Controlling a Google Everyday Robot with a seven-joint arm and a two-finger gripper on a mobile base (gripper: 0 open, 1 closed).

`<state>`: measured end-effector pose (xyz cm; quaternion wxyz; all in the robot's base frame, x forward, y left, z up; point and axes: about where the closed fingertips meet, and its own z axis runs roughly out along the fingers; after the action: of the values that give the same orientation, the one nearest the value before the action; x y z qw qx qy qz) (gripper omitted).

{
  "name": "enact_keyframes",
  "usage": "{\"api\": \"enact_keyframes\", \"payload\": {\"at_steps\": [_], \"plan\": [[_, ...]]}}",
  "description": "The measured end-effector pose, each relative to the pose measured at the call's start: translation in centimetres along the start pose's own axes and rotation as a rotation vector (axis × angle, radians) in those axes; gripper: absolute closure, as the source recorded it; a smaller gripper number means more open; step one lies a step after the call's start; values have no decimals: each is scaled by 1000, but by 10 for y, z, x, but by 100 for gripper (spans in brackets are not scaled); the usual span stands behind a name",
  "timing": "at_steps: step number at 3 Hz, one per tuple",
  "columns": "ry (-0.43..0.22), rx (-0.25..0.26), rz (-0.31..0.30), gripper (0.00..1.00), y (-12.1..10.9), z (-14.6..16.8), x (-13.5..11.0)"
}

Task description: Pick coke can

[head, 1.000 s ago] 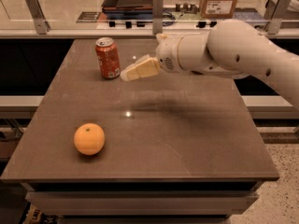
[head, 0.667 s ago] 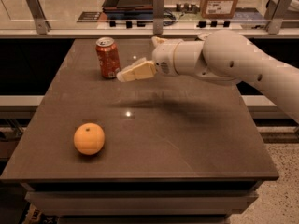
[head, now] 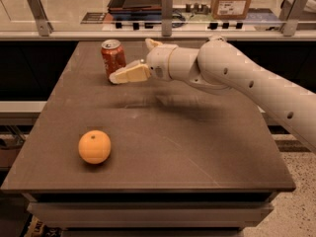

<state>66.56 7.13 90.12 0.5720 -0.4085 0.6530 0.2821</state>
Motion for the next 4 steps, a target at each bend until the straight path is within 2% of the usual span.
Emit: {"api": "enact_keyframes", "payload": {"at_steps": [2,4], "plan": [[-79,-38,16,0,-3,38,-7],[-111,-82,30,0,7,63,-8]]}}
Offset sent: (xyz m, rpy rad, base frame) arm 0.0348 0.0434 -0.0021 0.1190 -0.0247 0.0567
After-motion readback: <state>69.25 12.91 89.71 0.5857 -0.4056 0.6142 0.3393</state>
